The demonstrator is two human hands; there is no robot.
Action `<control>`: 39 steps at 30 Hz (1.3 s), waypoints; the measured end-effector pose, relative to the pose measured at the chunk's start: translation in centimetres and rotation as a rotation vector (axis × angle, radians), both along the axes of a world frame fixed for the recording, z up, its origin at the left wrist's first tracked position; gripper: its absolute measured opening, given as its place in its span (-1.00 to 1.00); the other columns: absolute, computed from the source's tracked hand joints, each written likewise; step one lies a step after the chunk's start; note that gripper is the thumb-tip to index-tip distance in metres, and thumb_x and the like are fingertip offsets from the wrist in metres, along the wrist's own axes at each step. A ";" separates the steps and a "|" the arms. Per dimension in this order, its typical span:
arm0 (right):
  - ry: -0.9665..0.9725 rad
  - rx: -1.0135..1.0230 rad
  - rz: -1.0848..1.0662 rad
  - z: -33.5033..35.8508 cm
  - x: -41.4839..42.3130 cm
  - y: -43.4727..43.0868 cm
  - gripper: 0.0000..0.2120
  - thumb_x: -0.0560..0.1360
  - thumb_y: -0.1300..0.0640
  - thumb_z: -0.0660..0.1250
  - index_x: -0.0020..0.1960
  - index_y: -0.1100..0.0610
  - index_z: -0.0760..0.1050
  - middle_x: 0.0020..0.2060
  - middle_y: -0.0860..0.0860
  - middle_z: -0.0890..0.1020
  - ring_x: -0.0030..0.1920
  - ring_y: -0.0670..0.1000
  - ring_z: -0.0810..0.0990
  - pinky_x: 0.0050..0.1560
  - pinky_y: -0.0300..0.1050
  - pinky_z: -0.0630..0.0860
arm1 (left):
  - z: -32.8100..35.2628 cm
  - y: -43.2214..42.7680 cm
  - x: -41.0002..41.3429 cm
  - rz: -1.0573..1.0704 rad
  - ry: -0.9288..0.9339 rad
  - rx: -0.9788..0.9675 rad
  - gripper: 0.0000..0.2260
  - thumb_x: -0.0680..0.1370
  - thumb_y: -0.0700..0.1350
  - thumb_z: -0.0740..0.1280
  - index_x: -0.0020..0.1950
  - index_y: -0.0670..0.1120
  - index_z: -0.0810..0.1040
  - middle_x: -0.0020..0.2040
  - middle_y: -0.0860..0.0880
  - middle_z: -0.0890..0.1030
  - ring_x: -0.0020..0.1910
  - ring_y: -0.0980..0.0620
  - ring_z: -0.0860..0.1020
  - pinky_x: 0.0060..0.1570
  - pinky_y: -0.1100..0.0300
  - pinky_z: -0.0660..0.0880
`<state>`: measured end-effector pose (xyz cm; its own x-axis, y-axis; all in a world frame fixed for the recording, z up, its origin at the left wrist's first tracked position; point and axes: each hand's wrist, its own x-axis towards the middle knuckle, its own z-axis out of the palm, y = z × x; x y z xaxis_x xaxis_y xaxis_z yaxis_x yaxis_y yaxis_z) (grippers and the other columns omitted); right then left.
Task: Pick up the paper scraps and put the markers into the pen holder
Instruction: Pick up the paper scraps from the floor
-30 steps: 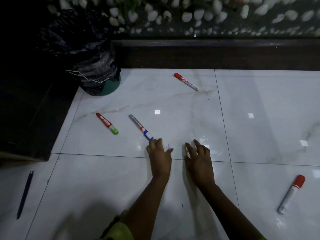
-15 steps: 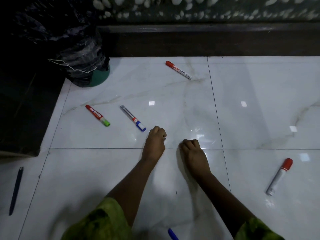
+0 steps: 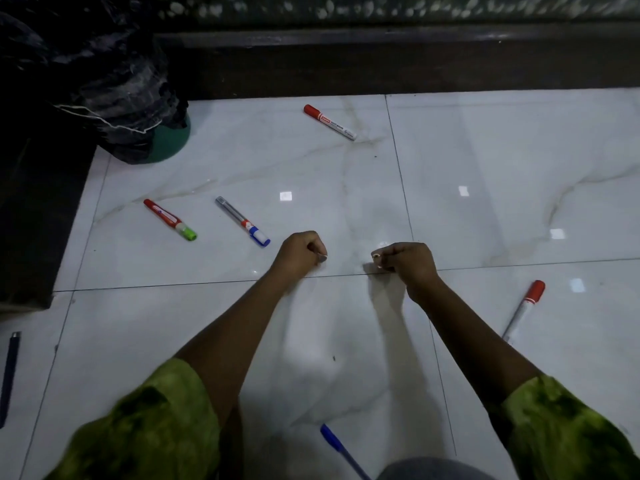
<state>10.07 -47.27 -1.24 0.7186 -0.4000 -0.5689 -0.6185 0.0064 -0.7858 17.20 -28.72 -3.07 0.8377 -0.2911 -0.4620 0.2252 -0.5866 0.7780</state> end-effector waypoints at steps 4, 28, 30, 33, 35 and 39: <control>0.017 0.133 -0.094 2.5 -1.2 -0.6 -0.77 0.36 0.55 0.30 0.01 0.50 0.54 -0.30 0.12 0.60 -0.32 0.04 0.55 -0.19 -0.31 0.58 | 2.4 -1.3 0.2 -0.096 0.127 -0.092 -0.73 0.41 -0.44 0.33 -0.38 -0.11 0.49 -0.34 -0.07 0.52 -0.34 0.04 0.49 -0.22 0.24 0.48; -0.135 0.342 0.166 18.2 19.7 17.2 -0.79 0.43 0.42 0.33 0.07 0.39 0.55 -0.06 0.17 0.62 -0.05 0.08 0.62 -0.12 -0.23 0.62 | 21.7 13.3 13.1 0.432 -0.154 -0.352 -0.76 0.47 -0.45 0.27 -0.34 -0.20 0.45 -0.35 -0.12 0.48 -0.37 0.05 0.44 -0.49 0.44 0.44; -0.220 0.418 0.205 19.3 22.3 19.6 -0.76 0.44 0.49 0.26 0.10 0.47 0.50 -0.12 0.21 0.60 -0.13 0.09 0.59 -0.28 -0.28 0.59 | 22.6 15.7 14.9 0.538 -0.201 -0.407 -0.76 0.47 -0.43 0.28 -0.33 -0.18 0.45 -0.35 -0.12 0.48 -0.39 0.04 0.43 -0.51 0.41 0.42; -0.287 0.449 0.268 20.8 26.2 23.0 -0.83 0.45 0.50 0.23 0.01 0.47 0.52 -0.32 0.13 0.62 -0.21 0.05 0.55 -0.23 -0.27 0.60 | 23.8 18.6 17.6 0.622 -0.300 -0.452 -0.79 0.46 -0.41 0.30 -0.32 -0.17 0.48 -0.32 -0.10 0.52 -0.32 0.05 0.49 -0.31 0.35 0.48; -0.315 0.443 0.284 21.7 28.7 25.3 -0.77 0.47 0.49 0.22 0.10 0.48 0.49 -0.21 0.16 0.60 -0.10 0.09 0.55 0.00 -0.18 0.53 | 24.4 20.4 19.5 0.662 -0.348 -0.432 -0.78 0.47 -0.40 0.31 -0.32 -0.16 0.49 -0.31 -0.08 0.53 -0.29 0.06 0.50 -0.24 0.32 0.49; -0.310 0.334 0.336 22.1 32.3 28.9 -0.76 0.47 0.47 0.25 0.13 0.48 0.48 -0.08 0.20 0.60 -0.10 0.08 0.55 -0.01 -0.17 0.50 | 24.1 22.5 22.9 0.744 -0.363 -0.319 -0.73 0.50 -0.41 0.26 -0.36 -0.16 0.47 -0.31 -0.09 0.53 -0.25 0.02 0.51 -0.23 0.24 0.51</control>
<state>42.38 -18.39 20.86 0.9291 0.0450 -0.3670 -0.3697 0.1287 -0.9202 40.09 -6.26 21.07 0.9405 0.3176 -0.1207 0.1691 -0.1294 0.9771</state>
